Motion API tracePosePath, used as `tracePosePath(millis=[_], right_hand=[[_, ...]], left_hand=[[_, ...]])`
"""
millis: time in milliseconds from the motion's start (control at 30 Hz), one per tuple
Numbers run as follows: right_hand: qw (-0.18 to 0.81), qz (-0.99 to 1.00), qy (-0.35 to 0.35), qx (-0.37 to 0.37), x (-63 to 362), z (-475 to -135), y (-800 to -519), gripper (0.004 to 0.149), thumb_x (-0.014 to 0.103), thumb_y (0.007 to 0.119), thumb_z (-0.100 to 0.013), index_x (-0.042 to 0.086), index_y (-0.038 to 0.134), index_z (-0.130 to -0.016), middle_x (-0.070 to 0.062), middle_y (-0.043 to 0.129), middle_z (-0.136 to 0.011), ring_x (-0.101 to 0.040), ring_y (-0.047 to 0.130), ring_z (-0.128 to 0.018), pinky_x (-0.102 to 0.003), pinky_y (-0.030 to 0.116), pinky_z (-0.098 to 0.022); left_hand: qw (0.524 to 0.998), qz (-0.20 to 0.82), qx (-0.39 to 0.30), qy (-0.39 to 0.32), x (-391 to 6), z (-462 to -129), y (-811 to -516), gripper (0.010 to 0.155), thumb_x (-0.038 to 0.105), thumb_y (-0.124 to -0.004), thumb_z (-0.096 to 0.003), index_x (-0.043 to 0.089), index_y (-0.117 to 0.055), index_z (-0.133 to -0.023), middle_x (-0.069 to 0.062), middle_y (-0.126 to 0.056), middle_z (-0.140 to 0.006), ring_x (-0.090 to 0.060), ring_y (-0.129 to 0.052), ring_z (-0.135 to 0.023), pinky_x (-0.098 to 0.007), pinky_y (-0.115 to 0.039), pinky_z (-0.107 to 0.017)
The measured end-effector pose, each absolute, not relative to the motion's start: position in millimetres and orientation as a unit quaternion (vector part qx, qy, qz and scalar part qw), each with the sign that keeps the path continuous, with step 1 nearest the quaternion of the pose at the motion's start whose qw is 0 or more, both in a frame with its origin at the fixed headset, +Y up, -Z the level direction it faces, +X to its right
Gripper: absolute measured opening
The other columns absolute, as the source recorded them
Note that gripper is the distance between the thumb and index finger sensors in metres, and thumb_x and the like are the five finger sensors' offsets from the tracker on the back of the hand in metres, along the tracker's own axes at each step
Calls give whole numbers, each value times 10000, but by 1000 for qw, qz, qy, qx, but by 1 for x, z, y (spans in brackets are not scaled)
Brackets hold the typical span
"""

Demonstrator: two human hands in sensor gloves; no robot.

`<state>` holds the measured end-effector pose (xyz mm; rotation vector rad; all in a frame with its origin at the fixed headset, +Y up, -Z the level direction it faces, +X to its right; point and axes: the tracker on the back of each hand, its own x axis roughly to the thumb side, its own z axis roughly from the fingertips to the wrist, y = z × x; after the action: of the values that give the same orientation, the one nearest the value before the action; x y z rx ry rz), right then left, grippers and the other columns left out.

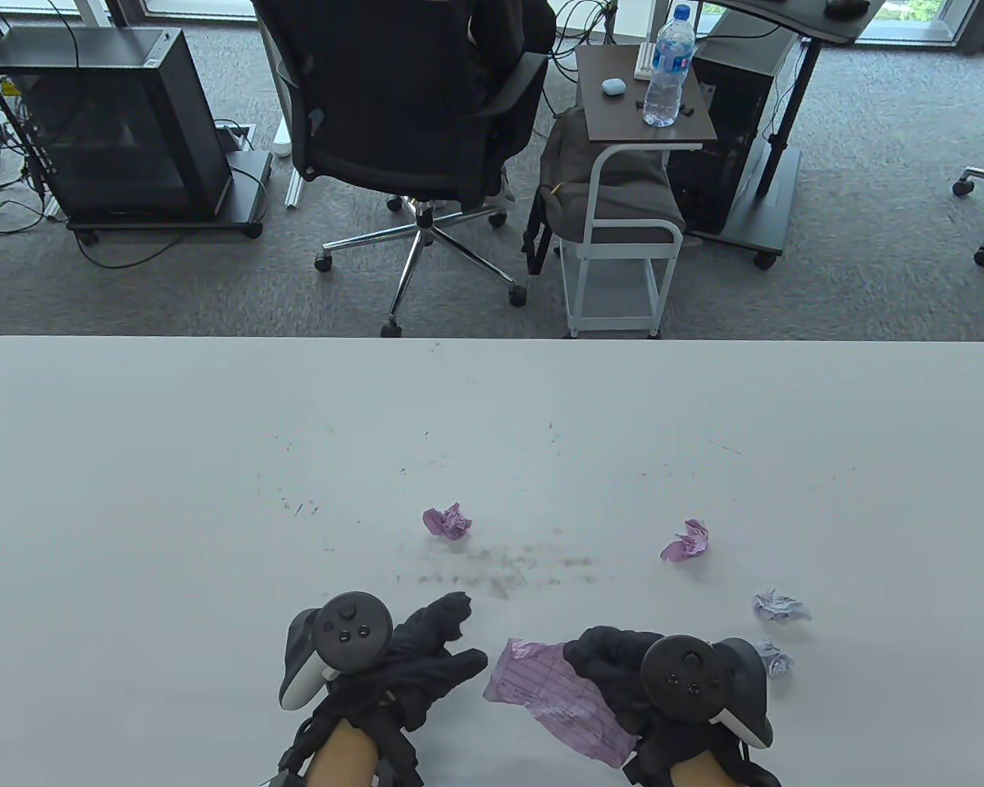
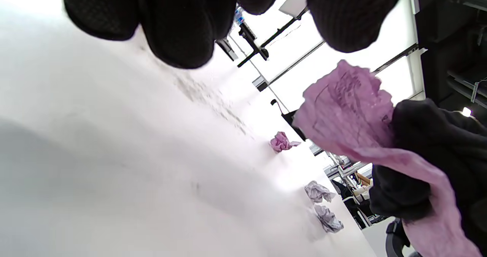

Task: Flatten crumpled invoices and stack

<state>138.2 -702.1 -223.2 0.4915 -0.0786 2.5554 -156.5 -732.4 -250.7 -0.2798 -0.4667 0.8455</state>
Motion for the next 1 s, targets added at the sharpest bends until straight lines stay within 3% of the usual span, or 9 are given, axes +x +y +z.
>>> tracePosePath(millis=[100,233,400,500,733,933,1000], right_hand=[[250,947,-13,199,129,-223,-705,405,479,747,-517,152,879,-716,52,949,-297,-101,910,-117,-341,876,-155],[244,943,6,226,113,-222,-710,413,490,737,-516,157,881,-713,54,949,-294,-100,910,-115,-340,877,-154],[280,927,29,248,107,-221,-714,424,496,733,-510,155,879,-716,52,950,-298,-102,912,-118,-342,876,-157],[279,924,33,258,106,-221,-714,445,491,790,-466,148,865,-739,48,956,-329,-110,927,-148,-352,884,-185],[303,918,82,244,126,-229,-718,419,329,849,-490,148,781,-862,-60,986,-600,-216,997,-396,-444,890,-354],[322,919,109,197,138,-235,-727,411,315,844,-492,133,795,-857,-62,995,-558,-212,992,-357,-441,890,-330],[291,929,137,181,135,-236,-737,409,313,844,-494,128,797,-855,-63,993,-543,-210,987,-341,-439,887,-321]], left_hand=[[886,367,-75,-272,-145,-245,-720,901,527,-870,-470,137,-414,-1142,-208,-413,-1106,-472,-713,-875,-645,-649,-610],[904,216,-57,-365,-111,-231,-704,953,541,-919,-421,154,-419,-1134,-173,-465,-1103,-435,-746,-896,-664,-656,-621],[907,140,-47,-395,-86,-222,-703,787,306,-919,-494,125,-451,-1100,-134,-618,-1014,-322,-894,-779,-608,-733,-599],[902,182,-38,-390,-87,-222,-703,635,173,-879,-511,96,-575,-1063,-114,-802,-866,-276,-998,-624,-577,-788,-561],[913,216,-44,-342,-105,-228,-700,535,171,-817,-535,59,-648,-1031,-151,-852,-817,-282,-1030,-560,-576,-808,-534],[919,237,-103,-297,-115,-241,-723,509,181,-796,-548,52,-671,-1024,-159,-875,-794,-304,-1031,-542,-585,-798,-531],[929,192,-124,-291,-113,-242,-734,506,173,-788,-550,57,-670,-1028,-167,-865,-806,-322,-1022,-558,-596,-785,-537]])
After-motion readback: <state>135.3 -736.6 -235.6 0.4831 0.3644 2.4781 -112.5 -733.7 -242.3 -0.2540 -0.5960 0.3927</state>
